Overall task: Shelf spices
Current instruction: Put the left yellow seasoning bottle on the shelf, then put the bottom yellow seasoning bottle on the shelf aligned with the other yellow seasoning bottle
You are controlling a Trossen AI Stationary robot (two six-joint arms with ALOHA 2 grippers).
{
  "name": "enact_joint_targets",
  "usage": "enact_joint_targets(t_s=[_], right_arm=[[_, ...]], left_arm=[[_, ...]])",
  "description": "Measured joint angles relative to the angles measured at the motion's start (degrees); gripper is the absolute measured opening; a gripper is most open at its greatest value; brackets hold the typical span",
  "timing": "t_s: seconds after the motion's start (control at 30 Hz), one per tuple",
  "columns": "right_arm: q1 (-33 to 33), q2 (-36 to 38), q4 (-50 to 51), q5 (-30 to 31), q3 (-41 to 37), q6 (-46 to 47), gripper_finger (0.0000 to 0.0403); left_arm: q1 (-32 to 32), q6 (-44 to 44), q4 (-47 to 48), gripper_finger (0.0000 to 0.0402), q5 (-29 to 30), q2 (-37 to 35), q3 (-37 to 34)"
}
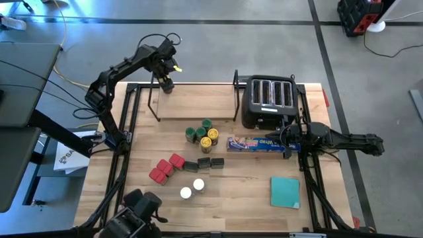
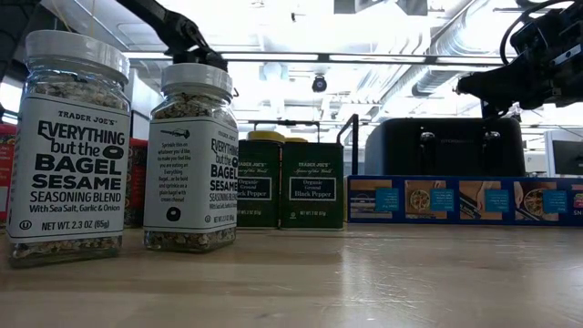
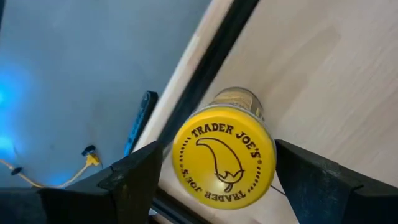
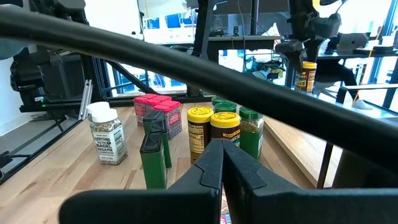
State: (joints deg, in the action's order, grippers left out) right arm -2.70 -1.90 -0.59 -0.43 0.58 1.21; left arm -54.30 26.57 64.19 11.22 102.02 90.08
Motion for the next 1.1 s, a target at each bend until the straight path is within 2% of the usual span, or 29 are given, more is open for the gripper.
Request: enact_joint_targets(t_s=[0.4,0.5,0.6,0.8,0.97,1.1], right_arm=[[-0.02,0.01,-0.01,0.00,0.00,0.00,0.0000],[-0.01,0.01,0.00,0.00,0.00,0.00,0.0000],[-0.01,0.01,-0.01,0.00,0.02,0.00,0.0000],[-0.01,0.01,0.00,-0.01,0.00,0.00,0.0000],[-0.02,0.01,0.00,-0.02,0.00,0.00,0.0000],[-0.02,0.01,0.00,0.01,0.00,-0.01,0.0000]], left_arm=[[0.62,-1.08,7.00,0.0301,-1.93,0.00,10.41],[2.98,-2.01,9.64,0.0301,-6.25,-0.15,12.12],[8.30,-2.46,10.14,0.0301,-10.40,-1.42,11.28],[24.39,-6.68,3.43,0.0301,-10.96,-6.14,3.81],[37.45,-11.78,-12.00,0.0301,-10.85,-10.15,-6.41],[45.12,-12.91,-25.35,0.0301,-10.65,-10.31,-12.29]])
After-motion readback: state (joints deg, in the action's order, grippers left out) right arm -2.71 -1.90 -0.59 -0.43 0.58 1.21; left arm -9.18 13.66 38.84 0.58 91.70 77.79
